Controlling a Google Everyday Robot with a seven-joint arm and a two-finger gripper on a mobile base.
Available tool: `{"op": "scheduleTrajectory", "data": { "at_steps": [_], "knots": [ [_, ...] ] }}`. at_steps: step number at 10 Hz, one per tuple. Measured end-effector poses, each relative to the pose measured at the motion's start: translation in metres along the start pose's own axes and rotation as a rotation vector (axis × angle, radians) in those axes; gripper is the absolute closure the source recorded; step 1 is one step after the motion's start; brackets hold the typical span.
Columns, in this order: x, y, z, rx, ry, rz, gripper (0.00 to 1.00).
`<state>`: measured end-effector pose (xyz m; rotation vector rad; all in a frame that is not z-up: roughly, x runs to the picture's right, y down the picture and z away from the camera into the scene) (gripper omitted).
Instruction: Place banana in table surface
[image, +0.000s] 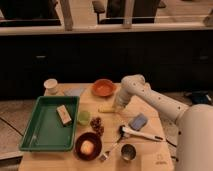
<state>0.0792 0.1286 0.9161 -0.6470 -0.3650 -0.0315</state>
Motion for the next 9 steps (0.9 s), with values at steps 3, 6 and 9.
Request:
{"op": "scheduleTrajectory", "data": {
  "at_steps": [3, 6, 9],
  "knots": [
    [0.0, -0.005, -0.021, 0.016, -0.028, -0.017, 1.0],
    [-0.006, -0.008, -0.065, 0.021, -0.084, -0.065, 1.0],
    [-0.013, -0.011, -0.096, 0.021, -0.107, -0.125, 1.0]
  ]
}}
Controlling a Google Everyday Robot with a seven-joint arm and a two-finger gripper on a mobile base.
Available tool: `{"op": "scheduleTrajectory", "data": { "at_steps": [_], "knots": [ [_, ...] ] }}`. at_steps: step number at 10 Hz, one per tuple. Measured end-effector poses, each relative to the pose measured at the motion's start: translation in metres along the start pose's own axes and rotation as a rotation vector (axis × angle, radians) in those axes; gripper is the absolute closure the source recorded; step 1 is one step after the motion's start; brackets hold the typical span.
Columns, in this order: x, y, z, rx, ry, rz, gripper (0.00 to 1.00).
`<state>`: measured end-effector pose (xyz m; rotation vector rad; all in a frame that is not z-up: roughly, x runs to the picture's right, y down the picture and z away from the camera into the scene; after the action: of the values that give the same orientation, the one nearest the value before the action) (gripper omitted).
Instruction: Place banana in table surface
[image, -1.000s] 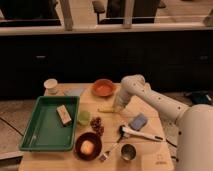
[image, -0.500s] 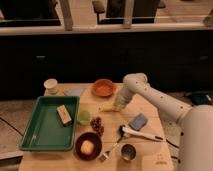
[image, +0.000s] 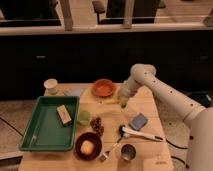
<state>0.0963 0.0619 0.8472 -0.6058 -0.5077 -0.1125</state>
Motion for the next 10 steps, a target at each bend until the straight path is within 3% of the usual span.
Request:
{"op": "scheduleTrajectory", "data": {
  "at_steps": [6, 10],
  "knots": [
    [-0.017, 0.0, -0.037, -0.015, 0.006, -0.12, 1.0],
    [-0.026, 0.004, -0.05, -0.027, 0.014, -0.184, 1.0]
  ]
}}
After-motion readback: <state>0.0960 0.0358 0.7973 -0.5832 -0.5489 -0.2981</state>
